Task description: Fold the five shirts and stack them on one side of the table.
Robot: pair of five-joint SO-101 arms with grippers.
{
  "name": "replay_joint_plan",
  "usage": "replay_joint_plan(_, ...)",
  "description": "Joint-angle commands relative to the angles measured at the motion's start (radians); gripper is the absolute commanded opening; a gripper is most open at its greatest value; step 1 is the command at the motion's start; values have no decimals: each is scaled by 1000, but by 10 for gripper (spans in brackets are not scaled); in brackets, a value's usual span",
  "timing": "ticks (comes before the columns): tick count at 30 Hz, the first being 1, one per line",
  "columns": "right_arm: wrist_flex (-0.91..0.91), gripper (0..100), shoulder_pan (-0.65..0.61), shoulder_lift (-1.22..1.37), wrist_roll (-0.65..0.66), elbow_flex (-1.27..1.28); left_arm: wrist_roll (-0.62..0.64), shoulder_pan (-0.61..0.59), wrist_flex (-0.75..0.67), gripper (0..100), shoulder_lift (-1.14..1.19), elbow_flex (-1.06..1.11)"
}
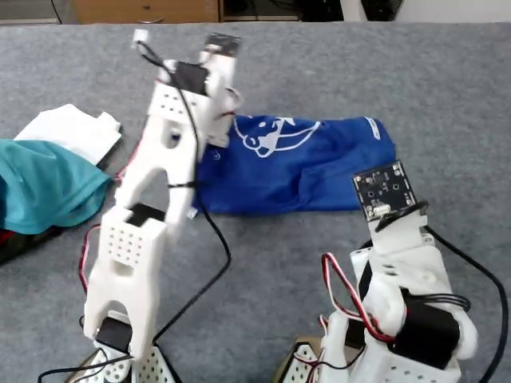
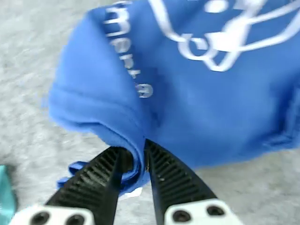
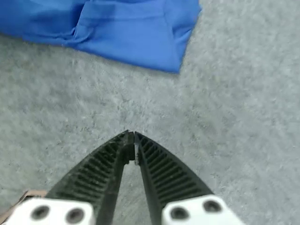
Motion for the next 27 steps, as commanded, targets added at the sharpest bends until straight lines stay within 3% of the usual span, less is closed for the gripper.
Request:
replay_joint_plan(1,12,3,12,-5,6,-91,38,98,11,17,-64,-38)
replay_joint_plan(6,55,3,12,-7,6,-177,55,199,-20,17,-56,-163)
replay_joint_plan(13,63,3,12,-47,6,-285,52,327,-103,17,-48,-169)
replay_joint_plan(27,64,4,12,-154,6,-283,55,382,-368,17,1,-178)
